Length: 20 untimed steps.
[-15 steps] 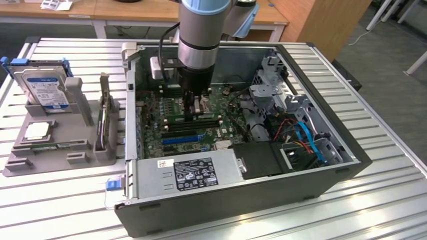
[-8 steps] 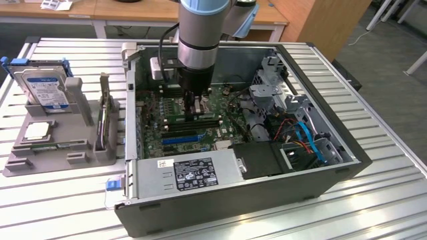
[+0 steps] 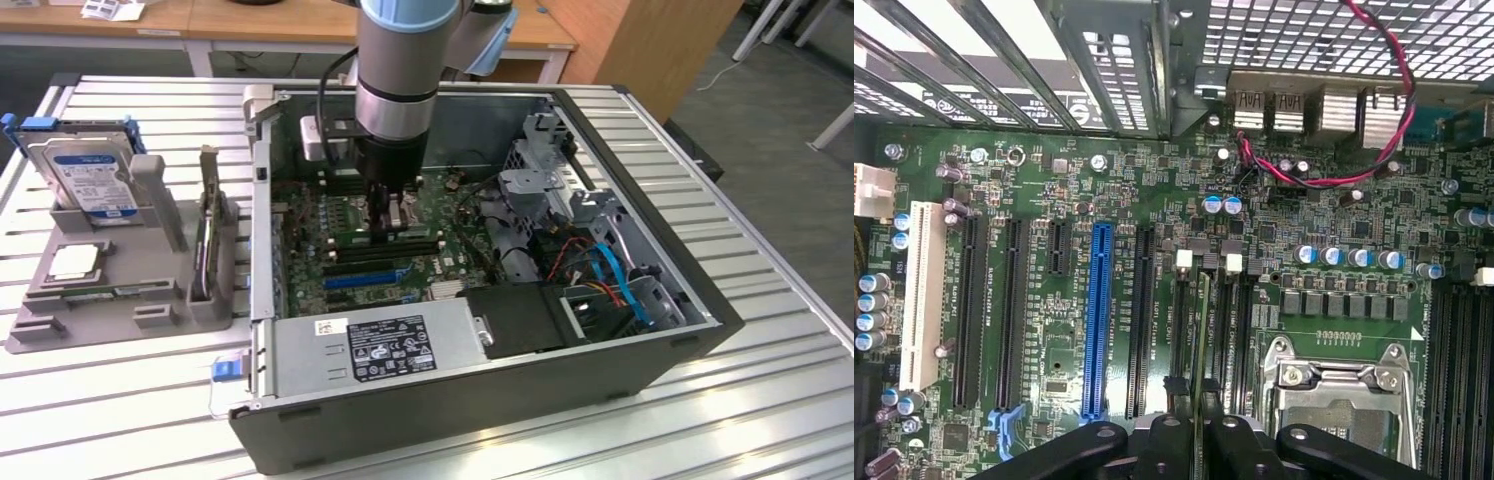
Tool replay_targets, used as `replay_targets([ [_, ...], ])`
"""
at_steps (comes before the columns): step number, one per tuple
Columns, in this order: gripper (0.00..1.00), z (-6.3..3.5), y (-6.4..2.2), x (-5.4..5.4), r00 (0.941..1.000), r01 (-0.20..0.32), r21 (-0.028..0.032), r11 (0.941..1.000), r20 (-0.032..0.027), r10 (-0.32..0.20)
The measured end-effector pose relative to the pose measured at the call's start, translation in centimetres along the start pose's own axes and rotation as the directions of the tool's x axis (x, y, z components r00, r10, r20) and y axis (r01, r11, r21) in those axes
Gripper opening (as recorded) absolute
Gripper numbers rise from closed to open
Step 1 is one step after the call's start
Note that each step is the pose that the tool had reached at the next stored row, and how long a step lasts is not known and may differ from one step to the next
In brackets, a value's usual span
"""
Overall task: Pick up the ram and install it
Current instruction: 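Insert the ram into the slot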
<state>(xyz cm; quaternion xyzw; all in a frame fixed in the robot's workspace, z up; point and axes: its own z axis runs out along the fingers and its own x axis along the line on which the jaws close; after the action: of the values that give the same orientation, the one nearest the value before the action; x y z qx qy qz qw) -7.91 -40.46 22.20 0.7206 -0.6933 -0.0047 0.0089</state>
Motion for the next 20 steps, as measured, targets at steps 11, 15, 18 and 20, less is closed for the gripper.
replay_targets([
  [11,0.14,0.05,-0.04,0.1,1.0,0.004,-0.0001,1.0,-0.0001,-0.004],
  [15,0.14,0.05,-0.05,0.1,0.9999,0.011,-0.0001,0.9999,-0.0004,-0.011],
  [18,0.14,0.05,-0.05,0.1,0.9999,0.013,0.0,0.9999,-0.0003,-0.013],
  [20,0.14,0.05,-0.05,0.1,0.9999,0.013,0.0,0.9999,-0.0004,-0.013],
])
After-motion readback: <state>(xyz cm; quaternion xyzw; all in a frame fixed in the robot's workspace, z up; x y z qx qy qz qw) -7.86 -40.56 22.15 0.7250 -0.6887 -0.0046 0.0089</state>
